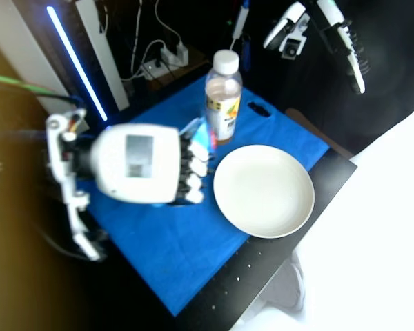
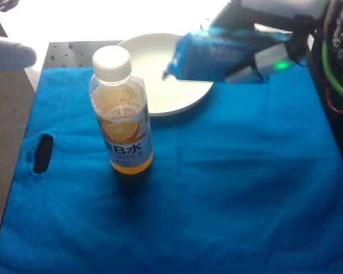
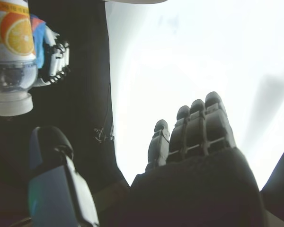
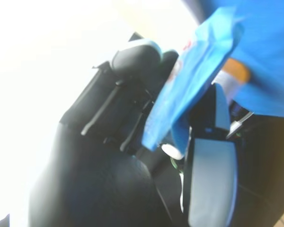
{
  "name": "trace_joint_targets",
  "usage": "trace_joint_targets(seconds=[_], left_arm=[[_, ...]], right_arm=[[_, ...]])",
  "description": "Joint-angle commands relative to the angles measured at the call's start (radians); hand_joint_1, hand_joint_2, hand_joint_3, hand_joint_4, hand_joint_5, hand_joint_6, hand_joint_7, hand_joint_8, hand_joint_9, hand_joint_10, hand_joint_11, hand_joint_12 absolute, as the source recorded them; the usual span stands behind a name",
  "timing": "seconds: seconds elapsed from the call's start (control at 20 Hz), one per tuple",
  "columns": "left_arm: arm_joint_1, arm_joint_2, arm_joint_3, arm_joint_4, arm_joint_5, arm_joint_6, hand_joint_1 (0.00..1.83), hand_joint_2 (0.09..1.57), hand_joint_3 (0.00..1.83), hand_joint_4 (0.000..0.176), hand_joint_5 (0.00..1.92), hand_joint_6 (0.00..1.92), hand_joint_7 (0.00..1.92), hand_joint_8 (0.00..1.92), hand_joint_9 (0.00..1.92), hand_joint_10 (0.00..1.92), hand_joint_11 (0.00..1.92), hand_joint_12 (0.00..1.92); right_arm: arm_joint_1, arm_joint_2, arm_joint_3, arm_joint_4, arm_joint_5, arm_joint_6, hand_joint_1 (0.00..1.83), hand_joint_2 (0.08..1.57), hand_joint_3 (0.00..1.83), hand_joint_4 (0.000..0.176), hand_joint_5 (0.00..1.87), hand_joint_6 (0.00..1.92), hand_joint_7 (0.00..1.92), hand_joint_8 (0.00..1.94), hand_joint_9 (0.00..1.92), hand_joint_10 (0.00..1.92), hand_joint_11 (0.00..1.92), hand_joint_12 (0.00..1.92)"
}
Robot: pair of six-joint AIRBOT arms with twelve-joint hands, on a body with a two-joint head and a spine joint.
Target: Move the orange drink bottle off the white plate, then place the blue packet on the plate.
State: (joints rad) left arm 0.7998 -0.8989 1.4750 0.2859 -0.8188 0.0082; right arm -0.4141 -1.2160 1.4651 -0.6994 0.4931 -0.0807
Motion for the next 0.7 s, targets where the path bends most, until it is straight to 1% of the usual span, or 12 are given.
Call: trace_joint_targets(seconds=[0.0,0.1,0.15,0.2,0.25,0.3,0.4,0.45,0.5,0.55,0.6,0.65], left_arm=[[-0.024,-0.008,0.009,-0.037,-0.096,-0.015,0.56,0.81,0.01,0.176,0.00,0.00,0.00,0.00,0.00,0.00,0.00,0.00],[-0.061,-0.031,0.025,0.006,-0.085,-0.038,0.60,0.81,0.01,0.176,0.00,0.00,0.00,0.00,0.00,0.00,0.00,0.00],[-0.082,-0.044,0.033,0.029,-0.080,-0.048,0.60,0.79,0.00,0.176,0.00,0.00,0.00,0.00,0.00,0.00,0.00,0.00],[-0.093,-0.050,0.036,0.041,-0.078,-0.052,0.61,0.80,0.00,0.176,0.00,0.00,0.00,0.00,0.00,0.00,0.00,0.00],[-0.112,-0.059,0.040,0.058,-0.077,-0.057,0.63,0.78,0.00,0.176,0.00,0.00,0.00,0.00,0.00,0.00,0.00,0.00],[-0.133,-0.069,0.044,0.077,-0.078,-0.062,0.65,0.73,0.00,0.176,0.00,0.00,0.00,0.00,0.00,0.00,0.00,0.00],[-0.152,-0.078,0.046,0.095,-0.079,-0.064,0.63,0.73,0.00,0.176,0.00,0.00,0.00,0.00,0.00,0.00,0.00,0.00],[-0.165,-0.082,0.046,0.106,-0.081,-0.065,0.63,0.74,0.00,0.176,0.00,0.00,0.00,0.00,0.00,0.00,0.00,0.00],[-0.178,-0.086,0.046,0.117,-0.082,-0.070,0.64,0.76,0.00,0.176,0.00,0.00,0.00,0.00,0.00,0.00,0.00,0.00],[-0.185,-0.088,0.046,0.123,-0.082,-0.072,0.64,0.76,0.00,0.176,0.00,0.00,0.00,0.00,0.00,0.00,0.00,0.00],[-0.196,-0.092,0.047,0.137,-0.082,-0.077,0.63,0.75,0.00,0.176,0.00,0.00,0.00,0.00,0.00,0.00,0.00,0.00],[-0.205,-0.094,0.047,0.146,-0.082,-0.079,0.63,0.76,0.00,0.176,0.00,0.00,0.00,0.00,0.00,0.00,0.00,0.00]], right_arm=[[0.019,-0.008,0.010,0.039,0.091,0.004,1.29,1.06,0.00,0.000,0.98,0.76,1.22,0.75,1.32,0.52,1.13,1.25],[0.031,-0.036,0.048,0.039,0.091,0.004,1.29,1.04,0.00,0.000,1.11,0.59,1.24,0.73,1.34,0.46,1.15,1.22],[0.036,-0.048,0.064,0.039,0.091,0.004,1.29,1.04,0.00,0.000,1.15,0.50,1.22,0.79,1.36,0.47,1.15,1.29],[0.040,-0.054,0.073,0.039,0.090,0.004,1.29,1.04,0.01,0.000,1.18,0.38,1.17,0.91,1.33,0.62,1.12,1.41],[0.042,-0.063,0.094,0.039,0.090,0.004,1.28,1.07,0.01,0.000,1.11,0.45,1.11,1.04,1.28,0.83,1.10,1.50],[0.043,-0.069,0.111,0.039,0.089,0.004,1.28,1.08,0.00,0.000,1.09,0.50,1.10,1.05,1.25,0.93,1.12,1.46],[0.046,-0.081,0.134,0.045,0.088,0.004,1.28,1.08,0.00,0.000,1.08,0.53,1.12,1.02,1.25,0.91,1.13,1.41],[0.049,-0.091,0.148,0.046,0.085,0.004,1.28,1.07,0.00,0.000,1.08,0.55,1.13,0.99,1.23,0.84,1.13,1.33],[0.054,-0.103,0.164,0.046,0.083,0.004,1.28,1.06,0.00,0.000,1.13,0.48,1.13,0.98,1.24,0.80,1.14,1.33],[0.057,-0.110,0.172,0.046,0.082,0.004,1.28,1.06,0.00,0.000,1.13,0.48,1.13,0.98,1.24,0.80,1.14,1.33],[0.065,-0.123,0.187,0.046,0.082,0.004,1.29,1.04,0.00,0.000,1.14,0.51,1.19,0.85,1.26,0.71,1.14,1.30],[0.072,-0.137,0.201,0.046,0.082,0.004,1.29,1.05,0.00,0.000,1.11,0.56,1.19,0.83,1.28,0.66,1.16,1.31]])
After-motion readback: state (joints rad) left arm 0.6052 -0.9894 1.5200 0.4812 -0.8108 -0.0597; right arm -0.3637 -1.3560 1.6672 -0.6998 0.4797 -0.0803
